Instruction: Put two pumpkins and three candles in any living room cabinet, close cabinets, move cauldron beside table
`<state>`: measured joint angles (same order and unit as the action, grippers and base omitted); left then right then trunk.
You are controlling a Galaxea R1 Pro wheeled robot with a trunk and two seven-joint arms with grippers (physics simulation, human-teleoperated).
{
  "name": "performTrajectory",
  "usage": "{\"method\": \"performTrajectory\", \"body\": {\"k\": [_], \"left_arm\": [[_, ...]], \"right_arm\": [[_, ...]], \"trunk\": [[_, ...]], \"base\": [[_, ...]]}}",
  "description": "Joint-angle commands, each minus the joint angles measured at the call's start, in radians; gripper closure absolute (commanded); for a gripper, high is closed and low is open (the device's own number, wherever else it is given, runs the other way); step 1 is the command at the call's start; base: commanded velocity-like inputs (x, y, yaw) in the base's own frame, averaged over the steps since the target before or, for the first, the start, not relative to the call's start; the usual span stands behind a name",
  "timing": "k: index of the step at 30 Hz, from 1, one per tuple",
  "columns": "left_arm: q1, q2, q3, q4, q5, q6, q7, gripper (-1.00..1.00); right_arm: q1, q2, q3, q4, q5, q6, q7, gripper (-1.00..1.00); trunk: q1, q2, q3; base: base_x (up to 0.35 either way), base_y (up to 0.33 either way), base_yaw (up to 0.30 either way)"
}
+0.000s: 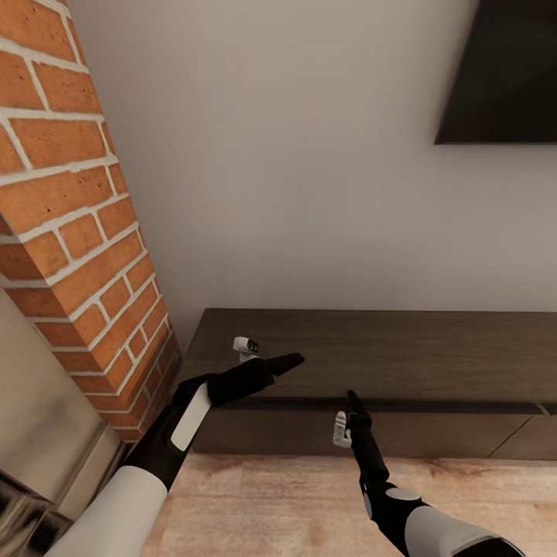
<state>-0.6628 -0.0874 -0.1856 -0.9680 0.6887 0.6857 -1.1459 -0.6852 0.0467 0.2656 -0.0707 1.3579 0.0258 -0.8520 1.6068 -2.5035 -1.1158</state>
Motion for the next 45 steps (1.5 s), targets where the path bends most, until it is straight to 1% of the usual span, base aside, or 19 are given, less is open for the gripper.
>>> {"method": "performTrajectory", "body": {"k": [1,2,3,5,6,9,13,28,33,45], "left_arm": [[0.000,0.000,0.000,0.000,0.000,0.000,0.000,-1.00],[0.000,0.000,0.000,0.000,0.000,0.000,0.000,-1.00],[0.000,0.000,0.000,0.000,0.000,0.000,0.000,-1.00],[0.000,0.000,0.000,0.000,0.000,0.000,0.000,-1.00],[0.000,0.000,0.000,0.000,0.000,0.000,0.000,-1.00],[0.000,0.000,0.000,0.000,0.000,0.000,0.000,-1.00],[0.000,0.000,0.000,0.000,0.000,0.000,0.000,-1.00],[0.000,0.000,0.000,0.000,0.000,0.000,0.000,-1.00],[0.000,0.000,0.000,0.000,0.000,0.000,0.000,-1.00],[0.000,0.000,0.000,0.000,0.000,0.000,0.001,-1.00]], "right_arm": [[-0.001,0.000,-0.005,-0.006,-0.005,0.002,-0.002,-1.00],[0.000,0.001,-0.002,-0.006,-0.008,0.006,-0.002,-1.00],[0.000,0.001,-0.094,-0.015,-0.046,0.007,-0.002,-1.00],[0.001,0.001,-0.095,-0.012,-0.081,0.011,-0.002,-1.00],[0.001,0.000,-0.095,-0.012,-0.090,0.012,-0.002,1.00],[0.002,0.001,-0.095,-0.010,-0.103,0.014,-0.003,1.00],[0.002,0.001,-0.095,-0.009,-0.107,0.014,-0.001,1.00],[0.004,0.001,-0.095,-0.008,-0.105,0.011,-0.002,1.00],[0.004,0.000,-0.095,-0.015,-0.106,0.010,-0.001,1.00],[0.004,0.002,-0.097,-0.021,-0.111,0.006,-0.001,1.00]], "trunk": [[0.000,0.000,0.000],[0.000,0.000,0.000],[0.000,0.000,0.000],[0.000,0.000,0.000],[0.000,0.000,0.000],[0.000,0.000,0.000],[0.000,0.000,0.000],[0.000,0.000,0.000],[0.000,0.000,0.000],[0.000,0.000,0.000]], "base": [[0.000,0.000,0.000],[0.000,0.000,0.000],[0.000,0.000,0.000],[0.000,0.000,0.000],[0.000,0.000,0.000],[0.000,0.000,0.000],[0.000,0.000,0.000],[-0.002,0.000,0.000],[-0.144,0.000,0.000],[-0.009,0.000,0.000]]}}
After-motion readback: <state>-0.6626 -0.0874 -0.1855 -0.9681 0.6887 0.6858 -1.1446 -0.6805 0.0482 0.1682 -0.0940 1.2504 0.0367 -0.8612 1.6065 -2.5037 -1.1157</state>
